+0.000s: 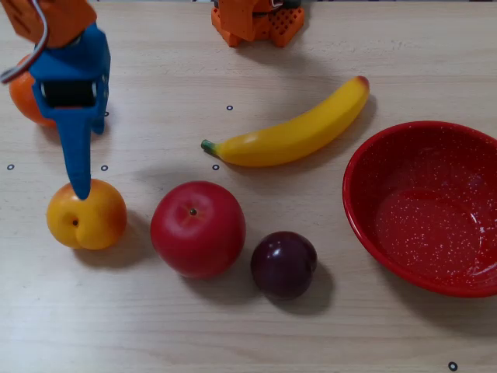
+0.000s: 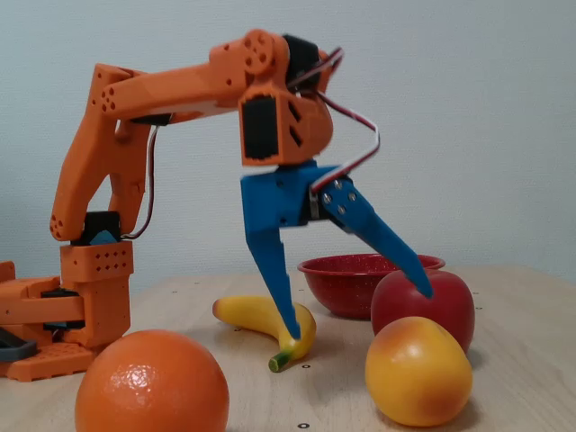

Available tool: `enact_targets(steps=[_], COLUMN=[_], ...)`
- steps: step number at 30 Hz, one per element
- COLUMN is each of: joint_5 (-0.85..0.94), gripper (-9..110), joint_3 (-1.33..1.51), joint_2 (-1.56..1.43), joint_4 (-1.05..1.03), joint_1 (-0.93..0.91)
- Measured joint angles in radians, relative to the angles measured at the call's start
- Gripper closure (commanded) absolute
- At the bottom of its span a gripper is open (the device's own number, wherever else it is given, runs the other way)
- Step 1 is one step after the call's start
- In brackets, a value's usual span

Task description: Put peach in the red bowl.

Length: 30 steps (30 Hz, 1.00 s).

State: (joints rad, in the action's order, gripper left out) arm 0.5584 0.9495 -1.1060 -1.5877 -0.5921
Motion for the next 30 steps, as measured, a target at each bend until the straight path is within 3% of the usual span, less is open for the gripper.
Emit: enact_targets(steps=[30], joint_5=[0.003], gripper=[53], joint_3=[-0.031], joint_2=[0.152], joint_4=[0.153], joint_1=[0.032])
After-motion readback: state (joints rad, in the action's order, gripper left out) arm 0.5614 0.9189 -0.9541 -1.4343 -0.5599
